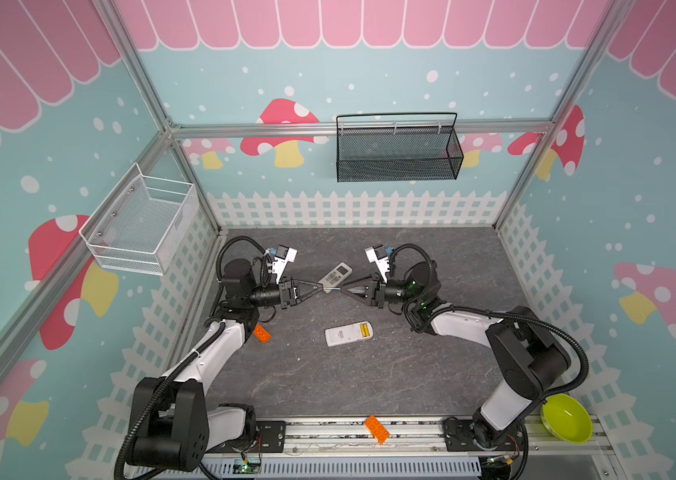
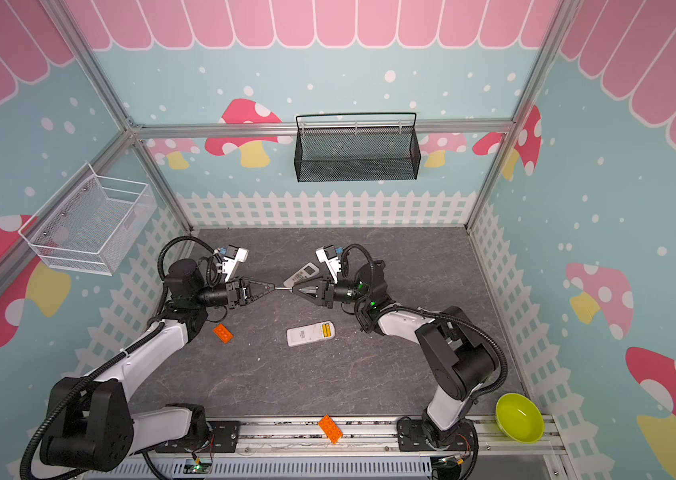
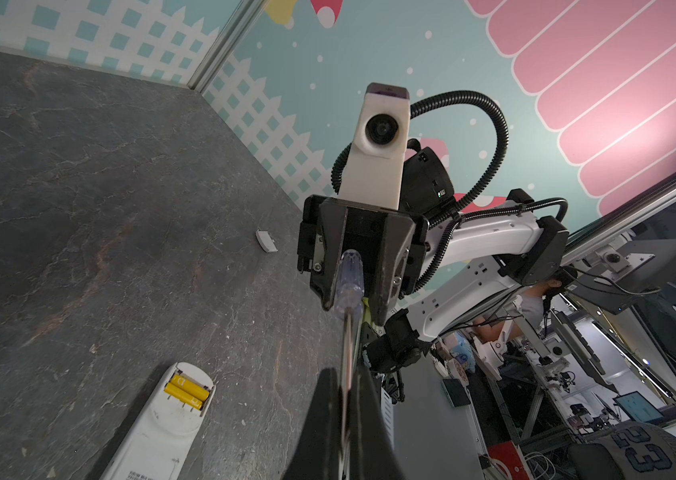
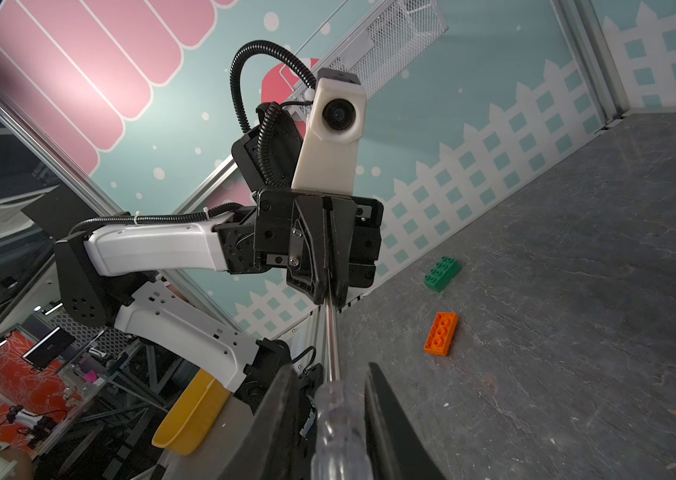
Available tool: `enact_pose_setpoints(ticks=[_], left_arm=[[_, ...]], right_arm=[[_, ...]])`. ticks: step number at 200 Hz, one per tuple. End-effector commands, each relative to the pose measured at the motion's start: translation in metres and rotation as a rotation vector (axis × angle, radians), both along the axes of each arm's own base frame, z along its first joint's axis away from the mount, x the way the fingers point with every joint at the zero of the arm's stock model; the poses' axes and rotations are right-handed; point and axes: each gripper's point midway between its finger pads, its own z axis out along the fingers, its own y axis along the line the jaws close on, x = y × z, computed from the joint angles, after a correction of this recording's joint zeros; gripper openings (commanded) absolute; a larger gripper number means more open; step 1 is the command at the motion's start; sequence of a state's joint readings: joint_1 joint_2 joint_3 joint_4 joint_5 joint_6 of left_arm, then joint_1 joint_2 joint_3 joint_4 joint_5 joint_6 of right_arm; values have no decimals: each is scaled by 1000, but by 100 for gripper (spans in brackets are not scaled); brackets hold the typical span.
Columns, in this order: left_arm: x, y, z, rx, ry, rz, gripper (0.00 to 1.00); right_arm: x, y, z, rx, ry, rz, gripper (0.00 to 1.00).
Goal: Unload the batteries from the remote control
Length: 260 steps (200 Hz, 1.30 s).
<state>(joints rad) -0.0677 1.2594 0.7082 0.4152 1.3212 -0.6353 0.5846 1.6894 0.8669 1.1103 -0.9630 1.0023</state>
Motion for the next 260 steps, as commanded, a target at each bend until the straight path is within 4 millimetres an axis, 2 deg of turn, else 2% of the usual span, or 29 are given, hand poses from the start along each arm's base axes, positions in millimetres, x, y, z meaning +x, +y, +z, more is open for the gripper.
enact_pose_setpoints(ticks=[1, 28, 65, 72, 90, 104, 113, 135, 143, 145, 148, 172, 189, 217, 224, 228, 231, 260], left_arm=[[3, 0, 9, -2, -32, 0, 0], [2, 0, 7, 1, -44, 4, 0], [3, 1, 9, 1, -45, 11, 0], [3, 1, 8, 4, -52, 12, 6], [6, 5, 10, 5, -50, 33, 26], [9, 8, 13, 9, -53, 48, 41], [9, 10, 14, 18, -68, 52, 47], [10, 11, 9, 61, -36, 49, 53], [10, 12, 0, 117, -6, 61, 54], [11, 12, 5, 133, -16, 61, 54], [10, 12, -3, 171, 0, 69, 55], [3, 10, -20, 451, -164, 37, 66], [7, 8, -28, 526, -181, 46, 70], [-3, -9, -47, 666, -308, -65, 76], [-4, -11, -54, 712, -332, -86, 83], [-3, -12, -58, 733, -344, -95, 95], [-1, -12, -61, 754, -353, -97, 99], [14, -15, -78, 857, -369, -111, 99]], right_arm=[[-5, 6, 6, 18, -32, 37, 26], [-5, 6, 3, 9, -36, 31, 22], [-4, 4, 1, -4, -43, 22, 3], [-4, 3, 0, -10, -45, 18, 0], [-2, -2, 0, -21, -41, 3, 0], [-2, -12, 1, -29, -56, -23, 0], [-1, -19, -1, -45, -67, -46, 0], [7, -44, -7, -95, -61, -119, 0], [8, -53, -9, -123, -71, -147, 0], [8, -54, -9, -131, -77, -153, 0], [8, -57, -11, -146, -79, -163, 0], [11, -77, -19, -272, -144, -237, 0], [10, -89, -22, -350, -181, -273, 0], [6, -108, -21, -437, -266, -332, 0], [5, -113, -22, -464, -283, -349, 0], [6, -115, -23, -480, -293, -359, 0], [5, -117, -24, -493, -301, -366, 0], [0, -130, -34, -592, -382, -391, 0]])
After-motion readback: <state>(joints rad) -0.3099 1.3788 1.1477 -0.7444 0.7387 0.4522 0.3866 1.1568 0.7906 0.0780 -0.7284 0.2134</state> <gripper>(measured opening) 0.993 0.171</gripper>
